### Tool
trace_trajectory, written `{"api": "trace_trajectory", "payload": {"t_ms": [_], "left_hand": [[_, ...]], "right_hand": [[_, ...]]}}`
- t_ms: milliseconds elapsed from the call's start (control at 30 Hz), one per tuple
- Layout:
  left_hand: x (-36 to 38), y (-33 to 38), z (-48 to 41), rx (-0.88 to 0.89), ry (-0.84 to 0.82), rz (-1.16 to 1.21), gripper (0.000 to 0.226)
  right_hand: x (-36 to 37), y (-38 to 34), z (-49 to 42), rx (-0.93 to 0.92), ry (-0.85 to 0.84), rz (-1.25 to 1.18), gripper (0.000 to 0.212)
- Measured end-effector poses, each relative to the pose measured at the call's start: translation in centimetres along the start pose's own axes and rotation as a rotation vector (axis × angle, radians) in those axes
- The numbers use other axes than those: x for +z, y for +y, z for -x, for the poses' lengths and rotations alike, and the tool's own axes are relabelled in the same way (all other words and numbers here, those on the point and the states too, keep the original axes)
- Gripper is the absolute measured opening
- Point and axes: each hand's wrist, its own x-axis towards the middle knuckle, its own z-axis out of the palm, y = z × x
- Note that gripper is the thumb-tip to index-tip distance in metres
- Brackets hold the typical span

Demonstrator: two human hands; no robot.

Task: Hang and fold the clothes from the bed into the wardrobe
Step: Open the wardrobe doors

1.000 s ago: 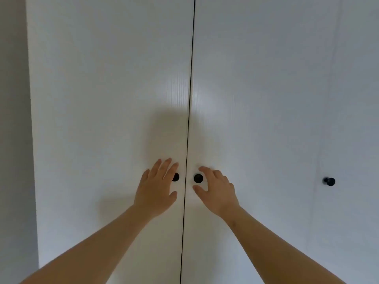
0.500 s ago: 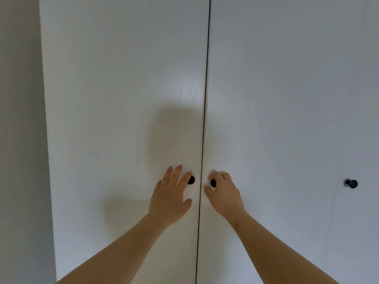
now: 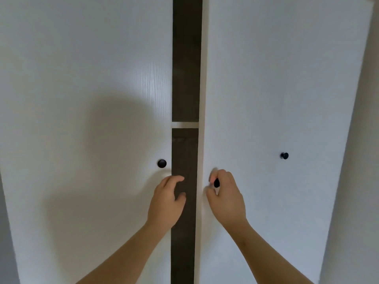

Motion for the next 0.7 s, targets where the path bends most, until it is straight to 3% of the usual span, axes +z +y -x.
{"api": "trace_trajectory", "payload": {"t_ms": [233,467,700], "left_hand": [[2.5,5.4,2.8,-0.005,-0.087,0.258,0.036],[5.3,11.5,5.5,-0.006,-0.152,0.454,0.029],[9.1,18.4,8.7,0.022,-0.17,0.567,0.038]], "right_hand": [[-6.3,1.2,2.7,0.04,-0.075,-0.098,0.023],[-12.7,3.8,4.9,0.037,-0.131,-0.14,0.034],[-20.1,8.0,7.1,0.132,-0.066,-0.228,0.034]]}}
